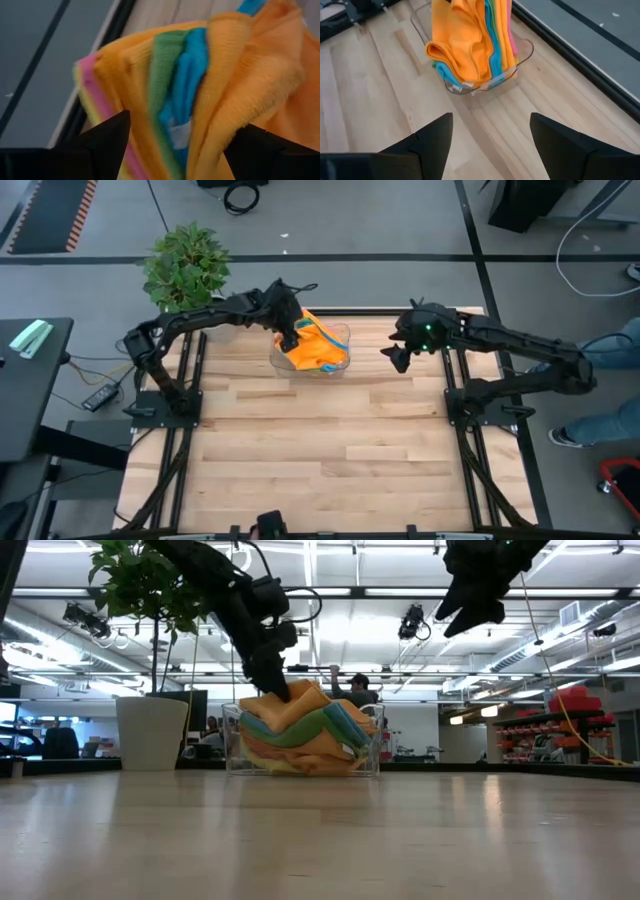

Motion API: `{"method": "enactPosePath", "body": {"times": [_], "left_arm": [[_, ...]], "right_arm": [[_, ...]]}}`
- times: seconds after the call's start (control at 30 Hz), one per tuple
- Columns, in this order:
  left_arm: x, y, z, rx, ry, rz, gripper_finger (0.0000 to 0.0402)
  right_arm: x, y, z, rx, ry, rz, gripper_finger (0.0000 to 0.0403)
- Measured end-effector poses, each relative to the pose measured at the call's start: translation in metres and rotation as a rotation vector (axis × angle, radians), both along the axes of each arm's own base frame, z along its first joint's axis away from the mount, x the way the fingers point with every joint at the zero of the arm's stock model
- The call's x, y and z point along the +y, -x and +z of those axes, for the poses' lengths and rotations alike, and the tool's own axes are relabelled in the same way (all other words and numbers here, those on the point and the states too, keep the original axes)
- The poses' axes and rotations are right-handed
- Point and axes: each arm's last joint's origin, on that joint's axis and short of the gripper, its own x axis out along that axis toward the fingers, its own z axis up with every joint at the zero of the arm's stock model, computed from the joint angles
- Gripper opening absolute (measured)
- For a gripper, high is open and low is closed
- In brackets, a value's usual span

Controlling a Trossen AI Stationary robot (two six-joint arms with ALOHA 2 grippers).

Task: Fold microfiber towels
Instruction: Put the stacked microfiber cloths into the transparent bin

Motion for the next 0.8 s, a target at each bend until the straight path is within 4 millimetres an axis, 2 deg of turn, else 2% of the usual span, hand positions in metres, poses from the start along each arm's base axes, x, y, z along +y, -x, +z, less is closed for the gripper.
{"method": "enactPosePath", "body": {"times": [0.3,0.47,0.57,0.67,0.73,0.77,0.8], "left_arm": [[0.017,-0.006,-0.024,-0.002,0.042,0.035,0.0295],[0.018,-0.009,-0.023,-0.024,0.026,0.008,0.0281],[0.018,-0.011,-0.021,-0.047,0.003,0.006,0.0227],[0.019,-0.011,-0.021,-0.047,0.009,0.026,0.0136],[0.019,-0.010,-0.021,-0.053,0.019,0.044,0.0064],[0.019,-0.010,-0.021,-0.058,0.029,0.059,0.0037],[0.020,-0.010,-0.021,-0.064,0.039,0.077,0.0026]], "right_arm": [[-0.001,-0.004,-0.002,0.001,0.010,0.010,0.0273],[-0.001,-0.004,-0.002,0.002,0.013,0.012,0.0273],[-0.002,-0.004,-0.002,-0.003,0.009,0.002,0.0273],[-0.001,-0.008,-0.001,-0.033,-0.018,-0.002,0.0273],[0.002,-0.018,-0.003,-0.061,-0.036,0.023,0.0265],[0.004,-0.025,-0.004,-0.074,-0.041,0.038,0.0256],[0.006,-0.034,-0.007,-0.083,-0.050,0.053,0.0241]]}}
